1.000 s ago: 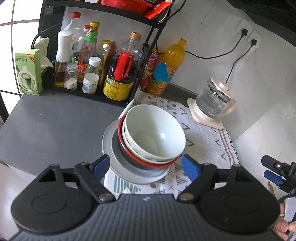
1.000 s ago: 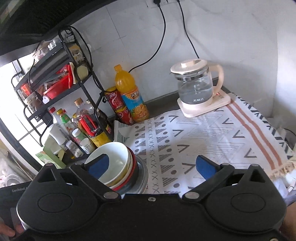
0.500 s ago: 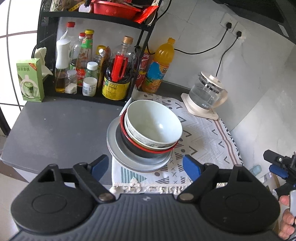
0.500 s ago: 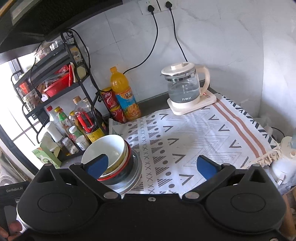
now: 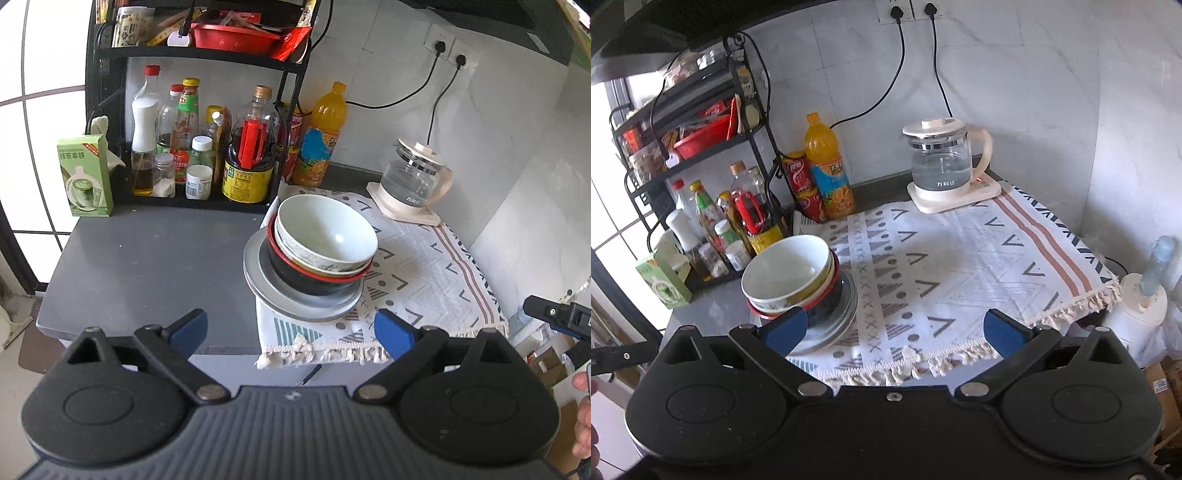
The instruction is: Organize plates and bowls
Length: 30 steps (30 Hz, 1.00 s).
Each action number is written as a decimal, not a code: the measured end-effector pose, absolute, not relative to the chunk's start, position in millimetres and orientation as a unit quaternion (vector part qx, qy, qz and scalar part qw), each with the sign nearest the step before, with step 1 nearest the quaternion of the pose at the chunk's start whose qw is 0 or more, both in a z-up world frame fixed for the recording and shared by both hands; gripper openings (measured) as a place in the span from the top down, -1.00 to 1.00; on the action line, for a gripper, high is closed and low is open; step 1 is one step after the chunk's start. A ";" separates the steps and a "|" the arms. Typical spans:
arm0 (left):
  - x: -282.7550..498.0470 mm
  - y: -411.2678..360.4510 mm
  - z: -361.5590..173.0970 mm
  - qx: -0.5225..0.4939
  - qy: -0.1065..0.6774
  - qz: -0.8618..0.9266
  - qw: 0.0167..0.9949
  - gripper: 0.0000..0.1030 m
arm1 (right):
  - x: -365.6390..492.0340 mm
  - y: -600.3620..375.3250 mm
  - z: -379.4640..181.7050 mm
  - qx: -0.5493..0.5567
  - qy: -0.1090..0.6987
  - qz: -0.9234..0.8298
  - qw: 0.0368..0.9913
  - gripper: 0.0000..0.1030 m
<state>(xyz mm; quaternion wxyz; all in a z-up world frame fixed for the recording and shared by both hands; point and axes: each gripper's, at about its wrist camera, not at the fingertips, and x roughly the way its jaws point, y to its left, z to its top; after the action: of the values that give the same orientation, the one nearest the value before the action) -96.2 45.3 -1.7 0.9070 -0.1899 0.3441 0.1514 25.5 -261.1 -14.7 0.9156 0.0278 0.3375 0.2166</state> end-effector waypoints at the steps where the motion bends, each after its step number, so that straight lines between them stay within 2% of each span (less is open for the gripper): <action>1: -99.6 44.7 -1.6 -0.189 0.344 0.150 0.907 -0.91 | 21.7 -259.9 -14.8 0.024 0.338 0.218 0.915 -1.00; 13: -132.8 40.3 -1.0 -0.177 0.338 0.153 0.912 -0.97 | -10.7 -239.2 -12.0 -0.016 0.338 0.224 0.914 -1.00; 30: -131.4 47.8 -1.4 -0.178 0.338 0.157 0.911 -0.97 | -20.6 -231.7 -13.5 -0.027 0.341 0.232 0.910 -1.00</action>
<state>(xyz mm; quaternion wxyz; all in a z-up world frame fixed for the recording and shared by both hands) -131.4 47.8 -1.4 0.9107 -0.1776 0.3382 0.1573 -20.6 -231.7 -13.5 0.9105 -0.0272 0.3413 0.2319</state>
